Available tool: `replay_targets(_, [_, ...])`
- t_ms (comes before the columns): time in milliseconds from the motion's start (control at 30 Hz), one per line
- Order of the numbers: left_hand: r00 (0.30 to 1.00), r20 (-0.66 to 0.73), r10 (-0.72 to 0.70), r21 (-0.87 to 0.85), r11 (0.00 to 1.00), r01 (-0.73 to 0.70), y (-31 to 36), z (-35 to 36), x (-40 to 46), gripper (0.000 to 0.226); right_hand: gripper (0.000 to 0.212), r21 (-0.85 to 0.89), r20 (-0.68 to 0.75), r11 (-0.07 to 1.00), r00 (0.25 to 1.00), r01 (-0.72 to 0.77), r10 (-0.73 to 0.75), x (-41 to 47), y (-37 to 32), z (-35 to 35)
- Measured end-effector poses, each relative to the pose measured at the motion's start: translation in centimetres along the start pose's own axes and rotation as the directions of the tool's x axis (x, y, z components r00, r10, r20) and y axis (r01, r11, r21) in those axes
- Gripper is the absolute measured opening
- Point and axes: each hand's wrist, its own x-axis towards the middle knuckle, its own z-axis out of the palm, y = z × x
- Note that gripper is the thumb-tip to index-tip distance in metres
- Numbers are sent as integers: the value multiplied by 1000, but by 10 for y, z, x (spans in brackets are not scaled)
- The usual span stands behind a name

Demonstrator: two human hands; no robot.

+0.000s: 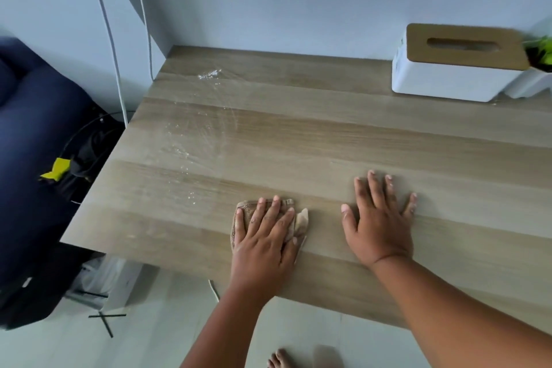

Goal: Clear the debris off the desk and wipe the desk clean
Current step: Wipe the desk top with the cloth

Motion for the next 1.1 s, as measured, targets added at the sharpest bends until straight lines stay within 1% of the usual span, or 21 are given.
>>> replay_targets(133, [999,13,-36,-28,999,36,5,-1,-18,57,69,43,0,999,1000,21,-21,-3,0,-4])
replay_targets(233, [998,31,-52,-28,998,53,6,-2,-29,58,65,66,-28,995,997,69,-67,-5,0,-3])
replay_targets(400, [993,35,-109,-43,993,110,18,1,-59,58,69,79,-52,992,994,101,-97,-7,2,-1])
replay_targets(567, [995,11,-98,-54,994,98,29,2,-95,57,70,73,-50,992,993,107,-104,-8,3,-1])
replay_targets(733, [999,-17,-32,10,999,32,34,0,-117,56,70,69,-54,991,993,110,-107,-7,4,0])
replay_targets(900, [998,-14,-60,34,998,61,36,-4,-104,57,71,74,-56,991,993,109,-105,-6,4,0])
replay_targets(1000, [996,-3,-91,5,996,91,36,-7,-81,57,71,77,-61,992,993,103,-99,-5,4,0])
replay_targets(1100, [989,59,-136,-3,991,136,35,-8,-51,61,70,76,-68,992,993,98,-93,-5,4,1])
